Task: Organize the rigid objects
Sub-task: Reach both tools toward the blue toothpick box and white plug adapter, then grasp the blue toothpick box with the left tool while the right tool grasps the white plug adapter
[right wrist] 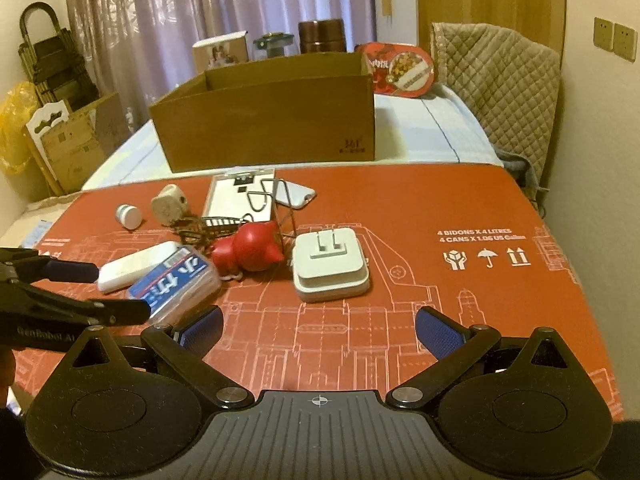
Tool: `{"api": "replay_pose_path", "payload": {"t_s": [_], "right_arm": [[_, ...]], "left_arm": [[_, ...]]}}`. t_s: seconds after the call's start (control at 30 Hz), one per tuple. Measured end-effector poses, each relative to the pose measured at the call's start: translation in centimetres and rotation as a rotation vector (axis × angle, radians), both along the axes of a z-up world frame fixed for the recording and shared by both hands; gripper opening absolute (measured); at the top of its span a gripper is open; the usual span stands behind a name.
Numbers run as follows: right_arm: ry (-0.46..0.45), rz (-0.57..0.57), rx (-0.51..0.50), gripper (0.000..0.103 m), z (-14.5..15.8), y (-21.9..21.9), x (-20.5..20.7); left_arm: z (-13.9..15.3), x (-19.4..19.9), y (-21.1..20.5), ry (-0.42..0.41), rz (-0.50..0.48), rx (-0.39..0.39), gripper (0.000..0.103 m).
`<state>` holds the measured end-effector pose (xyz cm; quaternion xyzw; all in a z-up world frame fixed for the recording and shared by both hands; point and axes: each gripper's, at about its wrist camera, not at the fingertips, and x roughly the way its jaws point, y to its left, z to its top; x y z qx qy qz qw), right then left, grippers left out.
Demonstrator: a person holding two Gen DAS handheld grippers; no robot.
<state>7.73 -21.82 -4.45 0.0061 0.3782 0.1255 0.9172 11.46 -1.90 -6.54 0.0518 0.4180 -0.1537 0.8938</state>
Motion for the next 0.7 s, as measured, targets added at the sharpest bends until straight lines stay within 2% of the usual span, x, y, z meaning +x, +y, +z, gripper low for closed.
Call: {"api": "replay_pose_path", "payload": {"t_s": [0.17,0.3,0.37,0.4,0.63,0.7], "right_arm": [[0.008,0.010,-0.035,0.100,-1.6,0.3,2.3],[0.022,0.009,-0.016,0.100,-2.8,0.1,4.0],[0.026,0.014,-0.028,0.100,-3.3,0.1,4.6],[0.029,0.016,-0.031,0.100,-3.6,0.1,4.8],[0.047,0.006,-0.034,0.100,-4.7,0.2,6.5],[0.048,0.009,-0.041,0.090,-4.8,0.4,6.9]], "left_arm": [[-1.6,1.3,-0.7,0.004,-0.050,0.004,0.069],[-2.4,1.9,-1.2,0.002,-0.065,0.020,0.066],[-2.6,2.0,-1.2,-0.003,-0.066,0.026,0.055],[-2.7,2.2,-1.1,0.000,-0.060,0.023,0.053],[-3.2,2.4,-0.9,0.021,-0.045,-0.021,0.053],[-3.4,2.4,-1.0,0.016,-0.047,-0.020,0.053]]}}
